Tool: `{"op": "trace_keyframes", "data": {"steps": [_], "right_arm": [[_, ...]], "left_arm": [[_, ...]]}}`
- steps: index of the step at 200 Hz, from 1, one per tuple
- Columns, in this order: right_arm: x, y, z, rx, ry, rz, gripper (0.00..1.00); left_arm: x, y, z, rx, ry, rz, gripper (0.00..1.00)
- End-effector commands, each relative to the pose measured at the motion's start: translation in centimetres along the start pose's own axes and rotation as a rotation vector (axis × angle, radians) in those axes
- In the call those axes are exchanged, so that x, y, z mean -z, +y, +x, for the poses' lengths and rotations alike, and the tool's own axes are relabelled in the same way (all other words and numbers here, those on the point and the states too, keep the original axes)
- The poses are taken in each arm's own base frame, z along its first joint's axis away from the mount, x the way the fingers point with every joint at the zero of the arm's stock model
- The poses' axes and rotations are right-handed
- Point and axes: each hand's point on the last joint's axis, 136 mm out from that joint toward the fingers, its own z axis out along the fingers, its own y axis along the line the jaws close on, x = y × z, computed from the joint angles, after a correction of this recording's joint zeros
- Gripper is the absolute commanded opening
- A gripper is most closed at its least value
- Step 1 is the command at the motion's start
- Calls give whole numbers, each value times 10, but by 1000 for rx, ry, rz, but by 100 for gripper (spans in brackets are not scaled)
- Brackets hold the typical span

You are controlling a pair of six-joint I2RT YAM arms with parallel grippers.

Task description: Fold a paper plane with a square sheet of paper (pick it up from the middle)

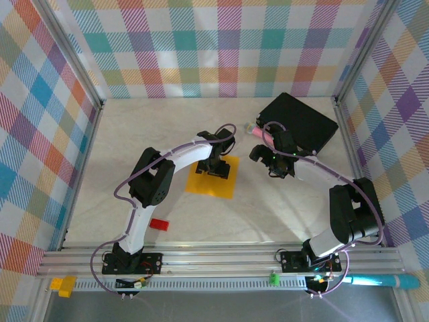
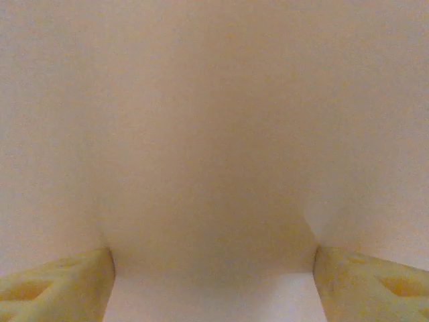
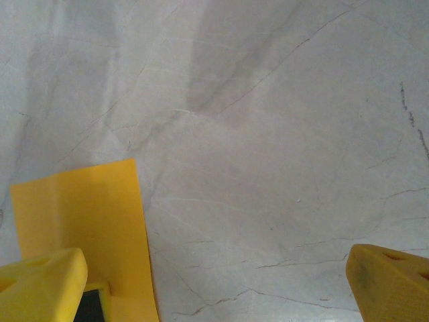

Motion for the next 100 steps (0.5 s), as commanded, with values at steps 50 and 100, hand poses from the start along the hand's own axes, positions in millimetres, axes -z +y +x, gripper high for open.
{"op": "trace_keyframes", "data": {"steps": [50,100], "right_arm": [[-1,2,-2,-15,1,-13,99],[5,4,-4,-12,-12,-22,99]], "left_arm": [[-26,1,25,21,75,18,67],[27,-3,-4,87,-67,276,44]]}}
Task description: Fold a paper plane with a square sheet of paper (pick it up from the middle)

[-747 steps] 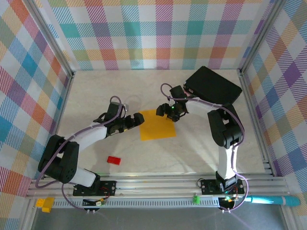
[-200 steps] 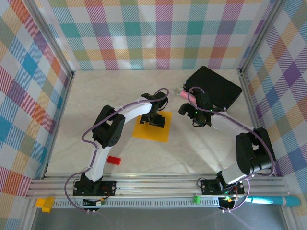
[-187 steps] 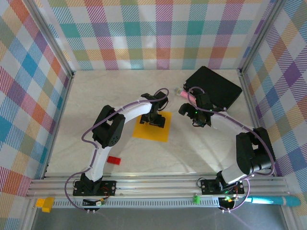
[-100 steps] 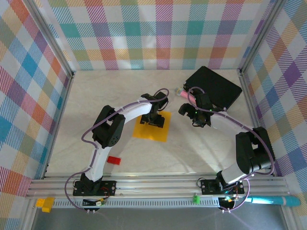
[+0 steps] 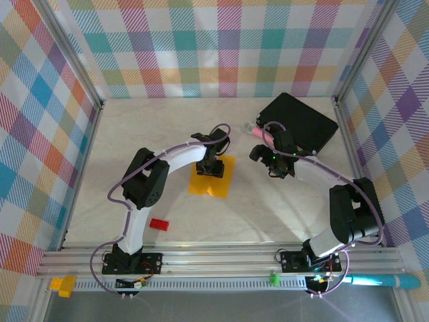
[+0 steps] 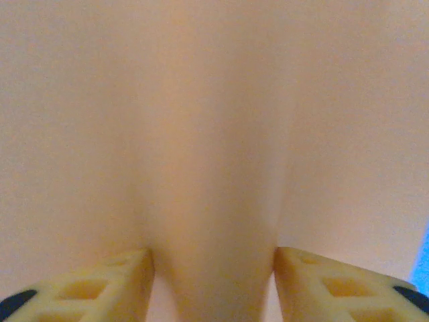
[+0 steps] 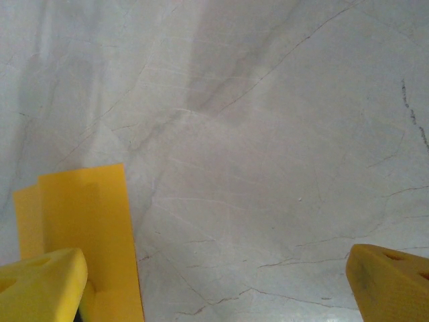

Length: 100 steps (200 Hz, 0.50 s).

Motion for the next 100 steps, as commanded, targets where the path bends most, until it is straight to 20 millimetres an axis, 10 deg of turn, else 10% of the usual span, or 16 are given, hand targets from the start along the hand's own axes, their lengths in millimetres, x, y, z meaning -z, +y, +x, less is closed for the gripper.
{"op": "trace_keyframes", "data": {"steps": [1,57,100], "right_arm": [[5,4,-4,-6,-14,-20,99],[15,8,-10,-21,-56,-47,99],[20,7,-13,-34,-84,-67,99]], "left_arm": [[20,-13,-3,27,-19,180,44],[87,-58,-17,51,-138,602,35],[91,-80,-18,102,-128,780,35]]}}
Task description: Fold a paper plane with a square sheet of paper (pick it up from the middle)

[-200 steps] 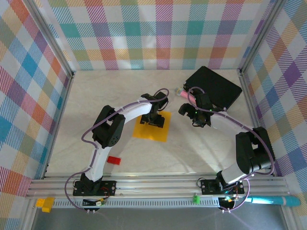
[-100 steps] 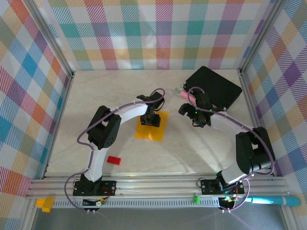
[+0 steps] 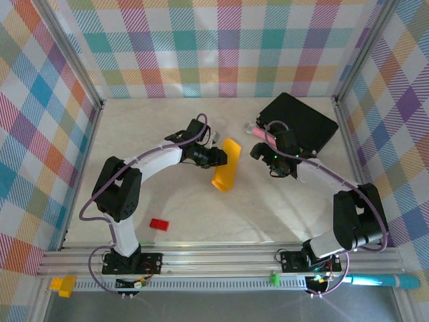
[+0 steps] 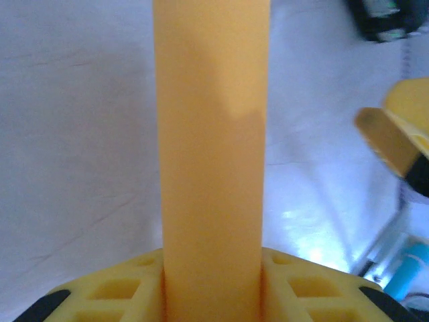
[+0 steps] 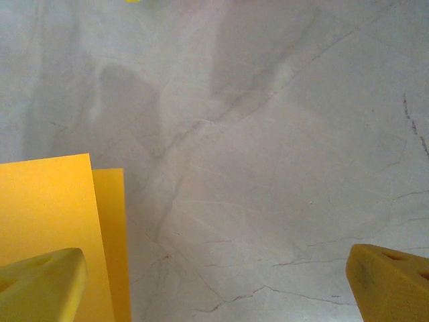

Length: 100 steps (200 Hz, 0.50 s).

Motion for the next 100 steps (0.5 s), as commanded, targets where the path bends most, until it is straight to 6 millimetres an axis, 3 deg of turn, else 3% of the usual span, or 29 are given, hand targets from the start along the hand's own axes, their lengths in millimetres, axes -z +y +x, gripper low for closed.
{"op": "trace_keyframes", "data": {"steps": [1,49,100], "right_arm": [[6,0,-5,-21,-34,-23,99],[3,0,0,-14,-9,-42,99],[-2,9,6,14,26,-95,98]], "left_arm": [[-7,-22,3,40,16,154,35],[-35,22,15,113,46,38,35],[-45,67,26,140,42,-143,31]]}}
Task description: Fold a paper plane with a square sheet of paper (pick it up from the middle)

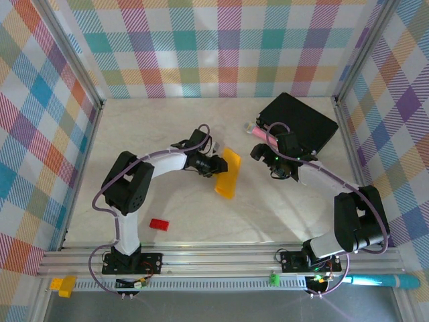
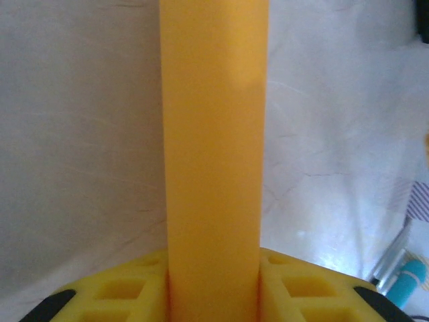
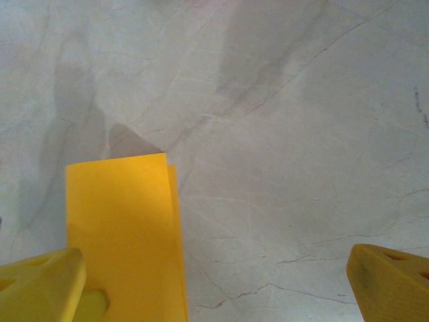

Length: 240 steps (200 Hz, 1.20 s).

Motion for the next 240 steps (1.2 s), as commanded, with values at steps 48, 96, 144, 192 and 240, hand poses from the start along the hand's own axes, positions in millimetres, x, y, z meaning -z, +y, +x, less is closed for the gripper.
{"op": "trace_keyframes", "data": {"steps": [48,96,144,192,240], "right_arm": [[-17,26,21,15,130,-142,75],[-40,53,57,70,274,-195,34],[-60,75,79,110,385,-220,15],[-80,76,93,93,465,-196,10],[-92,59,104,75,513,-125,10]], "left_arm": [[-6,47,11,26,-12,-185,29],[-10,61,19,43,13,-247,27],[-11,65,21,46,16,-270,27],[-10,66,22,52,13,-272,27],[-7,63,21,49,7,-268,28]]}}
